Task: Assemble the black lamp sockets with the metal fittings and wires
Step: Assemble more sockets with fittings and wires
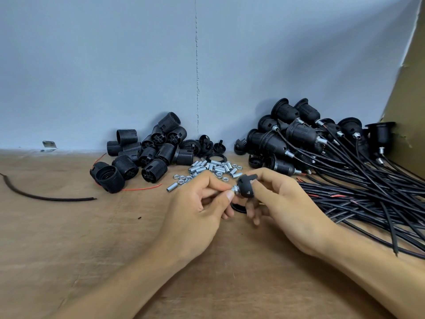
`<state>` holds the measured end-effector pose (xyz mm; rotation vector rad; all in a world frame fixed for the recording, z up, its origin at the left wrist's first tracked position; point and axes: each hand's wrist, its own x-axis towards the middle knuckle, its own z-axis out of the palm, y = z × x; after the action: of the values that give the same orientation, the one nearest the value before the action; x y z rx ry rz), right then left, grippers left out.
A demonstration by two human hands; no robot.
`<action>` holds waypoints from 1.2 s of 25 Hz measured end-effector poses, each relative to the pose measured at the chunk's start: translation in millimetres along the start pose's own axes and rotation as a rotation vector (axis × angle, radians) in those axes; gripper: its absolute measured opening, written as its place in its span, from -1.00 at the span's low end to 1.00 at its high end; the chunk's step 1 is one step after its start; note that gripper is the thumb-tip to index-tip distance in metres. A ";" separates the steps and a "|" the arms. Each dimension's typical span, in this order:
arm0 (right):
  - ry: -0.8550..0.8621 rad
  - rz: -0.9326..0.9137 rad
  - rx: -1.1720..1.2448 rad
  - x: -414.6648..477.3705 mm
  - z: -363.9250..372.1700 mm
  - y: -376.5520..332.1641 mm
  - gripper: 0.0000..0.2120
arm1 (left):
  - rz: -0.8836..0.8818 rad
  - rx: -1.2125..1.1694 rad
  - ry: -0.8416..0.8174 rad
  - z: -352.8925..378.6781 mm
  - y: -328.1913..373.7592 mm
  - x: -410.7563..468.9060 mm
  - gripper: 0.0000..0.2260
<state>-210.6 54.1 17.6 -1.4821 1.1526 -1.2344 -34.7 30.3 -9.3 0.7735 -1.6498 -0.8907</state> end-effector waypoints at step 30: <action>-0.072 -0.049 -0.296 -0.6 -15.4 -2.5 -0.59 | -0.162 -0.154 -0.013 -3.6 3.8 4.3 -0.90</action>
<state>-225.5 54.4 22.0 -1.7675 1.2985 -1.0670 -32.3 28.1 -3.4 0.8041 -1.5247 -1.1253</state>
